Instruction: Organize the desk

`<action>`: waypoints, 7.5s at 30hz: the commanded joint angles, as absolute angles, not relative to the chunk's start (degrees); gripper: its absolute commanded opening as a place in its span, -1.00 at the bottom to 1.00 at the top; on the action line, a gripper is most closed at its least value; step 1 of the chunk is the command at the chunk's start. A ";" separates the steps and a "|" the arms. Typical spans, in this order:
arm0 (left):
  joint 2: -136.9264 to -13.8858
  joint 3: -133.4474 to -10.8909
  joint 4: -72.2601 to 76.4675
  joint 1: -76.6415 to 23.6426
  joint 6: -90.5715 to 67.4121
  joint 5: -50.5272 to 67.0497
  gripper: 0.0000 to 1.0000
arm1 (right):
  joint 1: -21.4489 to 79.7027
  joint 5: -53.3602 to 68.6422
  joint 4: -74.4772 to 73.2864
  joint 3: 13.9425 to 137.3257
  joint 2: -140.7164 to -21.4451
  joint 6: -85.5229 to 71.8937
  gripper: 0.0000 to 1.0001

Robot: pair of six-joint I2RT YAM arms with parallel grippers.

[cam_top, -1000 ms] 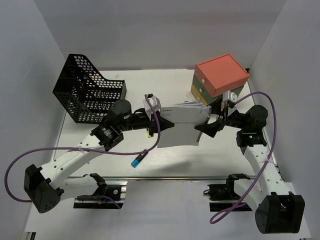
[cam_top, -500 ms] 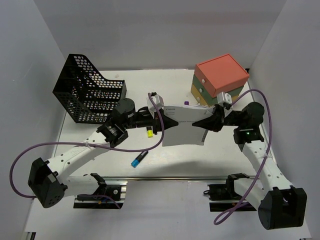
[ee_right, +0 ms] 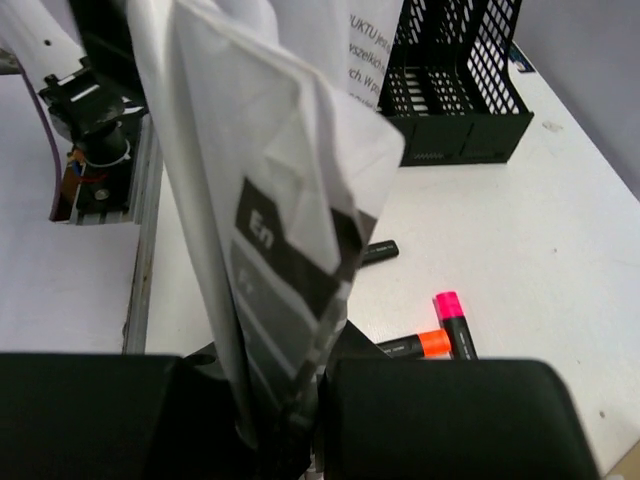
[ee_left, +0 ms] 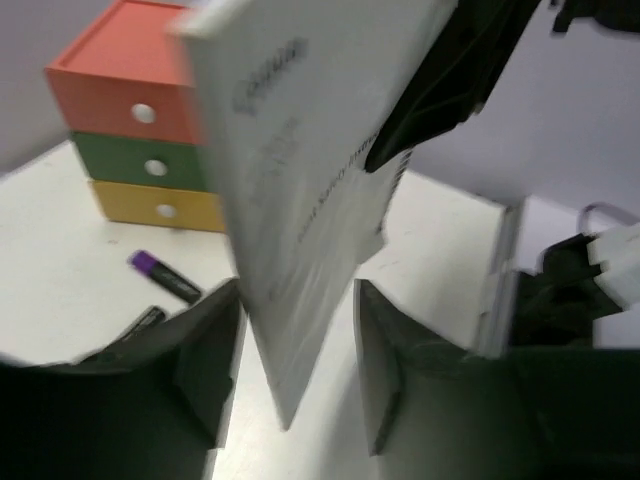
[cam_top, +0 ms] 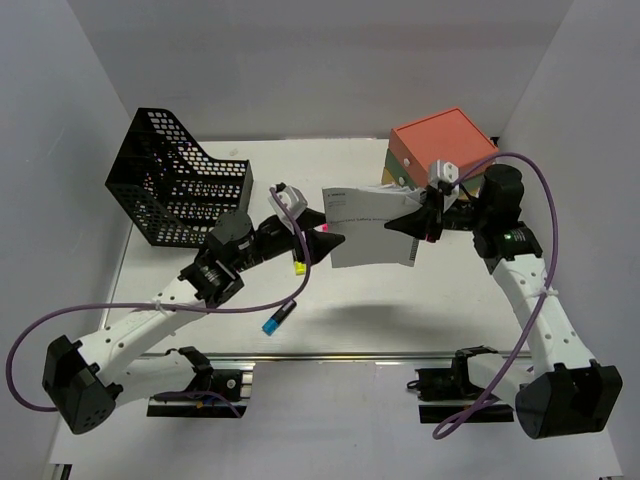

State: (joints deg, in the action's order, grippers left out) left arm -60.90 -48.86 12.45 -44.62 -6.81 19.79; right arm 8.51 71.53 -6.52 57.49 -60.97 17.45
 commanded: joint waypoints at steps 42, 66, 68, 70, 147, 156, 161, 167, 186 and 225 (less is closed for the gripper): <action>-22.41 -45.88 -28.13 -44.74 -17.93 -15.91 0.96 | 42.89 37.25 1.65 129.10 -123.74 3.18 -1.00; -15.21 -38.23 -29.53 -44.74 -12.92 -15.47 0.96 | 50.10 21.63 29.44 132.10 -138.42 2.46 -1.00; -13.81 -38.15 -29.53 -44.74 -12.31 -15.56 0.96 | 50.54 21.18 30.23 132.27 -138.95 2.46 -1.00; -12.92 -37.44 -29.27 -44.74 -12.22 -15.82 0.96 | 50.80 21.70 31.46 131.84 -139.57 2.20 -1.00; -121.18 -81.01 31.37 -36.21 -46.30 23.90 0.28 | -6.23 61.34 6.94 43.95 -53.79 -4.83 -0.01; -139.74 -101.06 37.44 -35.16 -61.77 26.98 0.47 | -9.58 67.06 8.00 44.03 -53.26 -5.27 -1.00; -145.10 -106.59 39.37 -35.16 -65.65 26.28 0.47 | -10.11 66.97 7.82 43.95 -53.00 -4.92 -1.00; -151.69 -111.09 43.77 -35.16 -71.54 26.10 0.39 | -10.02 66.36 8.44 43.42 -52.56 -5.01 -1.00; -157.67 -116.80 39.56 -35.68 -74.18 22.42 0.18 | -10.02 65.30 8.53 43.07 -52.38 -4.13 -1.00; -160.75 -119.53 34.72 -36.21 -75.85 26.19 0.08 | -9.93 64.78 7.73 43.24 -52.65 -2.90 -1.00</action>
State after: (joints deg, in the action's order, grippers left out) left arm -161.03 -119.61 34.68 -36.01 -75.90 25.10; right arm -9.74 64.64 6.42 43.24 -53.19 -3.88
